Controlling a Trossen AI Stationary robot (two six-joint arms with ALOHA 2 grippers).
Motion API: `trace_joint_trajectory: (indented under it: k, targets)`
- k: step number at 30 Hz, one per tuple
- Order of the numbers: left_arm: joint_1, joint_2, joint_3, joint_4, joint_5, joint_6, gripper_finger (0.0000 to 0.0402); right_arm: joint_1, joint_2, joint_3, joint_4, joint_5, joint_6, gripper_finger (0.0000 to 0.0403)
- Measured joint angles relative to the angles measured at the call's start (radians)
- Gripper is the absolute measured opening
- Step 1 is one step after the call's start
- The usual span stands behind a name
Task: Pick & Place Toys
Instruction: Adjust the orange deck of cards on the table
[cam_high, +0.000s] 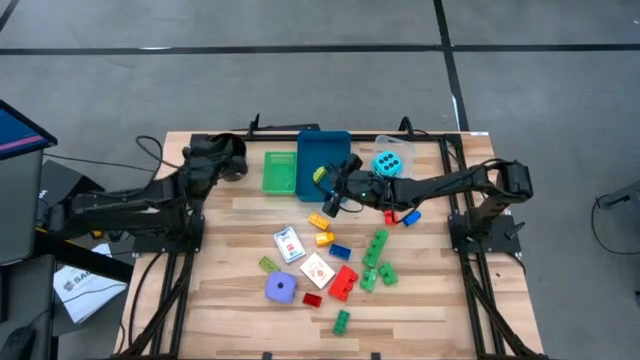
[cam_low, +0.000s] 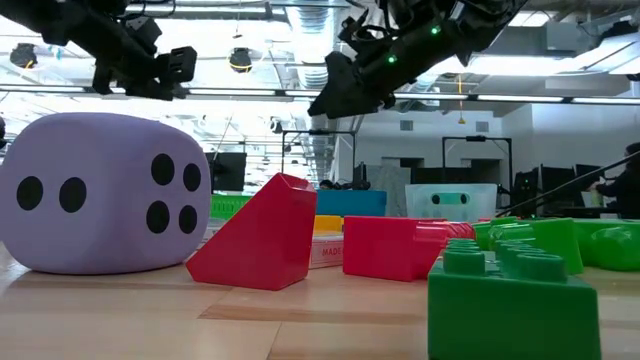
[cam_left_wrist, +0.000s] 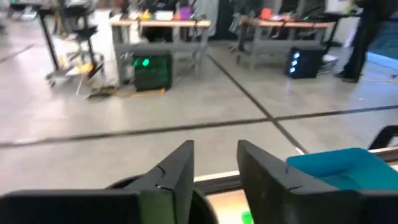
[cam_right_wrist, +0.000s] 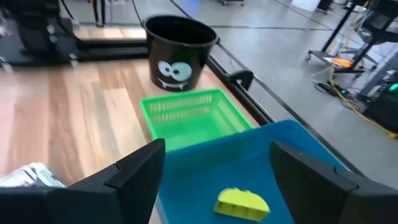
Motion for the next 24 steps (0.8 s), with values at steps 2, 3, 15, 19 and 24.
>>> trace_joint_trajectory:
  k: [2,3,15,19,24]
  targets:
    - [0.035,-0.001,0.008,-0.039,0.038,-0.04,0.009,0.003,0.0,0.0,-0.01,0.032,-0.005,0.0283]
    - [0.057,0.0,0.008,-0.051,0.07,-0.06,0.0079,0.006,0.0,0.0,-0.014,0.039,-0.01,0.0283]
    - [0.436,0.157,0.008,-0.175,0.582,-0.237,0.0001,0.029,0.0,0.0,-0.032,0.06,-0.02,0.0283]
    - [0.509,0.227,0.008,-0.162,0.685,-0.234,0.0001,0.037,0.0,0.0,-0.032,0.06,-0.02,0.0283]
    - [0.551,0.293,0.008,-0.138,0.8,-0.233,0.0,0.039,0.0,0.0,-0.032,0.063,-0.02,0.0283]
